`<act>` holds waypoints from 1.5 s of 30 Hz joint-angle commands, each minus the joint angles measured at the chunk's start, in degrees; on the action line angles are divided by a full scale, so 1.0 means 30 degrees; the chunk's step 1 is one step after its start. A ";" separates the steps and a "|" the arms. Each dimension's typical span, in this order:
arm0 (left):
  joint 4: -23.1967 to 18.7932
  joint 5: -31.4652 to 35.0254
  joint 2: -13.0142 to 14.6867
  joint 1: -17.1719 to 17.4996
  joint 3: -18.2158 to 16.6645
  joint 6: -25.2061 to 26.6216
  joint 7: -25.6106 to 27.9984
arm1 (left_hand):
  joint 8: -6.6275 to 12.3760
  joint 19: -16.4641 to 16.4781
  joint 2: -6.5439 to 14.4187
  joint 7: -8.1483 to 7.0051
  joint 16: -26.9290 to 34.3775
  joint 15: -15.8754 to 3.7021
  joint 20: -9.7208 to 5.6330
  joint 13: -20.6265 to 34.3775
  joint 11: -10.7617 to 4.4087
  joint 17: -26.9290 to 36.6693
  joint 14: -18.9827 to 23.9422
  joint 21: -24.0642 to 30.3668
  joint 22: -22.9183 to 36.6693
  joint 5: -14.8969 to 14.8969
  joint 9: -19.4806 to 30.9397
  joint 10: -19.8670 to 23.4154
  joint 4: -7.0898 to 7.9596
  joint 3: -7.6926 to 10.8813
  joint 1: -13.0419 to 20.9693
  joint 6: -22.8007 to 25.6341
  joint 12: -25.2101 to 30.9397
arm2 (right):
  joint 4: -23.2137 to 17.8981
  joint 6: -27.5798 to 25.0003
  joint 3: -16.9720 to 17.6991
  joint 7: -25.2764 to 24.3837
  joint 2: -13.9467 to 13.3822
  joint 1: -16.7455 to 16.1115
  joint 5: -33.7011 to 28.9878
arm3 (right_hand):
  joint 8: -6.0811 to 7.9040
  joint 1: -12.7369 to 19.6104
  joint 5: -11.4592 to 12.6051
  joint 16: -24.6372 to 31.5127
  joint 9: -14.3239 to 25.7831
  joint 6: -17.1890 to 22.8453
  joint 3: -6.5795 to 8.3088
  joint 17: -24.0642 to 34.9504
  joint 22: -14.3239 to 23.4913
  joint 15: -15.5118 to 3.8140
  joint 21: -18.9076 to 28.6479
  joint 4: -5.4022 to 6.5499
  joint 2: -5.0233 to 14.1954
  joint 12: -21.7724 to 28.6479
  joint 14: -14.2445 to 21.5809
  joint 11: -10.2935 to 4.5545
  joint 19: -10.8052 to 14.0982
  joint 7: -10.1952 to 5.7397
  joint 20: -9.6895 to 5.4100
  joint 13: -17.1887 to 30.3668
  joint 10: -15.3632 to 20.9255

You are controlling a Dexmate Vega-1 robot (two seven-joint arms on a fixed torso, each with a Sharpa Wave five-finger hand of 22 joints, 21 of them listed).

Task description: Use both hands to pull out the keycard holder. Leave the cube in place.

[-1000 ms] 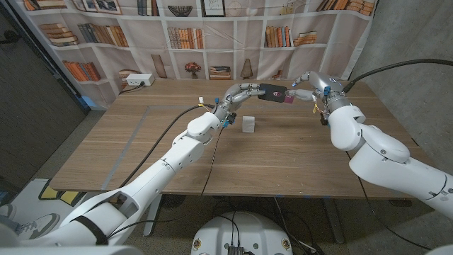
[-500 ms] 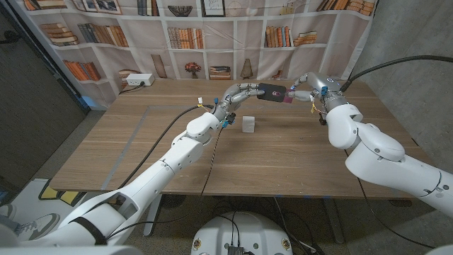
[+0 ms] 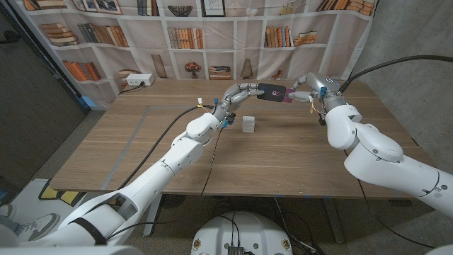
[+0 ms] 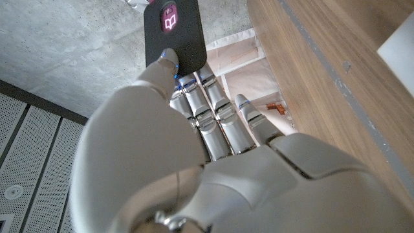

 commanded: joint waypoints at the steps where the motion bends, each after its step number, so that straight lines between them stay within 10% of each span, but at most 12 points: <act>1: -0.0231 -0.0101 0.0087 0.0151 0.0007 0.0215 0.0078 | 0.0114 0.0073 0.0293 0.0774 0.0037 -0.0927 0.0150 0.3713 -0.0189 0.0071 -0.0083 0.0035 0.0036 0.0113 0.0085 0.0207 0.0090 0.0038 0.0311 0.0712 0.0074 | 0.0491 0.1476 0.0937 -0.1159 0.0508 -0.0920 0.0672 | 0.0679 0.1053 0.0124 0.0230 0.0129 0.1515 0.0041 0.0075 0.0013 -0.0489 0.0230 -0.0082 0.0505 0.0324 0.1120 -0.0477 0.0529 -0.0152 0.0029 -0.0003 0.1414; 45: -0.1085 -0.0647 0.1035 0.0940 -0.0879 0.0723 0.0881 | 0.0135 0.0063 0.0308 0.0776 0.0005 -0.0900 0.0171 0.3722 -0.0182 0.0052 -0.0085 0.0039 0.0035 0.0106 0.0089 0.0260 0.0104 0.0030 0.0307 0.0719 0.0074 | 0.0282 0.1715 0.2483 -0.0735 -0.0502 -0.1557 0.3180 | 0.0585 0.1653 -0.0128 0.0093 0.0067 0.1359 -0.0293 0.0183 0.0067 -0.0826 0.0036 0.0184 0.1535 0.0081 0.1656 -0.0563 0.0052 0.0208 -0.0445 -0.0014 0.1985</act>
